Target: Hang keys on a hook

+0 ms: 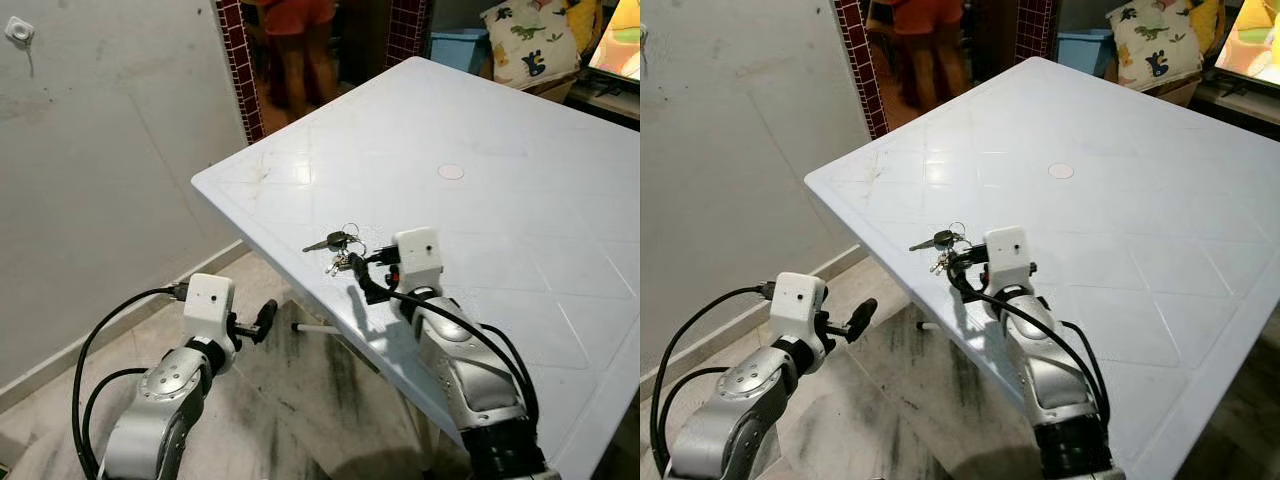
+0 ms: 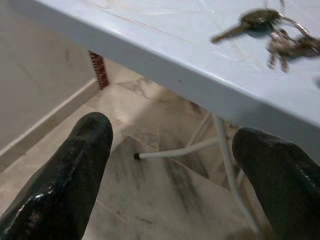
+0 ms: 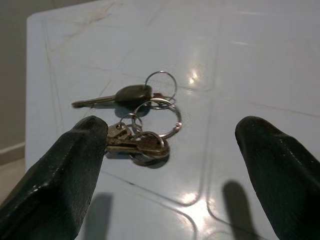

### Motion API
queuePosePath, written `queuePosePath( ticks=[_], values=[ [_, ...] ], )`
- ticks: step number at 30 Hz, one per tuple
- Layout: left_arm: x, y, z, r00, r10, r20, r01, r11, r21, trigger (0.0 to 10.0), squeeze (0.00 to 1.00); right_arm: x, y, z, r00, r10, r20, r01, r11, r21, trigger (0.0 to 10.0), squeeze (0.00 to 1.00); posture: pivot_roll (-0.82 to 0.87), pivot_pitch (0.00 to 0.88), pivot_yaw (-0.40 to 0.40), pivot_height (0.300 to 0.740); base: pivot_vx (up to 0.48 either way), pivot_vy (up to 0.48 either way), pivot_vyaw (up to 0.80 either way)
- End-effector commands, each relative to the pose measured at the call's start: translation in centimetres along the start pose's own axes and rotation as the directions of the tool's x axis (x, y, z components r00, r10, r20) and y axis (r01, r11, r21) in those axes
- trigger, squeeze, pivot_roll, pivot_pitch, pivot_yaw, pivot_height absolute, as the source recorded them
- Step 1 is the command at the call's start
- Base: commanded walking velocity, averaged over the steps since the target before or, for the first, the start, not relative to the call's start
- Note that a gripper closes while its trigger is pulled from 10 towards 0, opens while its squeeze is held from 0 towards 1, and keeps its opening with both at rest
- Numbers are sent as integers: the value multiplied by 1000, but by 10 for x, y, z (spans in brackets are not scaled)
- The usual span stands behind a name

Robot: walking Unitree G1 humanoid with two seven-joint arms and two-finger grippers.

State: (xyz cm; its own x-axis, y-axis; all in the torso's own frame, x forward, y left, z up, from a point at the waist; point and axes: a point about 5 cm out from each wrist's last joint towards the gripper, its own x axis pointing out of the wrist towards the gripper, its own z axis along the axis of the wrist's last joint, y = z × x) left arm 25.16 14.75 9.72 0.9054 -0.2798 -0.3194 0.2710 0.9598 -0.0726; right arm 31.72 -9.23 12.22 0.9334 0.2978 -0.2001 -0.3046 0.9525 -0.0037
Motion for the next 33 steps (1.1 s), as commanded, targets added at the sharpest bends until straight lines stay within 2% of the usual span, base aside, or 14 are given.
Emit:
queuePosePath(
  ticks=[1,8,10,13,17,19,33],
  values=[
    [-6,3,-2,1000,-10,-6,10,1000,-1,10000,0,8,9,4,999,32,14,-31,999,-17,10000,0,71,70,63,740,0,0,0],
    [-10,1,-2,999,-33,-8,33,999,34,10000,0,19,22,15,994,92,59,-89,995,-48,10000,0,87,82,55,740,0,0,0],
    [-10,-2,0,999,-45,1,45,998,49,10000,0,25,31,22,989,120,86,-113,990,-84,10000,0,90,85,54,740,0,0,0],
    [-12,-3,0,999,-53,3,52,997,57,10000,0,27,32,23,990,111,92,-101,990,-103,10000,0,91,92,55,740,0,0,0],
    [-13,-3,-1,998,-56,-2,56,997,56,10000,0,28,28,16,997,60,56,-51,988,-146,10000,0,88,99,57,740,0,0,0],
    [-14,-4,-1,998,-59,-3,59,997,56,10000,0,28,26,11,998,49,26,-45,989,-141,10000,0,87,103,58,740,0,0,0],
    [-15,-6,-1,998,-70,-6,71,996,61,10000,0,17,24,-23,992,25,-123,-47,983,-177,10000,0,80,116,58,740,0,0,0]
  ],
)
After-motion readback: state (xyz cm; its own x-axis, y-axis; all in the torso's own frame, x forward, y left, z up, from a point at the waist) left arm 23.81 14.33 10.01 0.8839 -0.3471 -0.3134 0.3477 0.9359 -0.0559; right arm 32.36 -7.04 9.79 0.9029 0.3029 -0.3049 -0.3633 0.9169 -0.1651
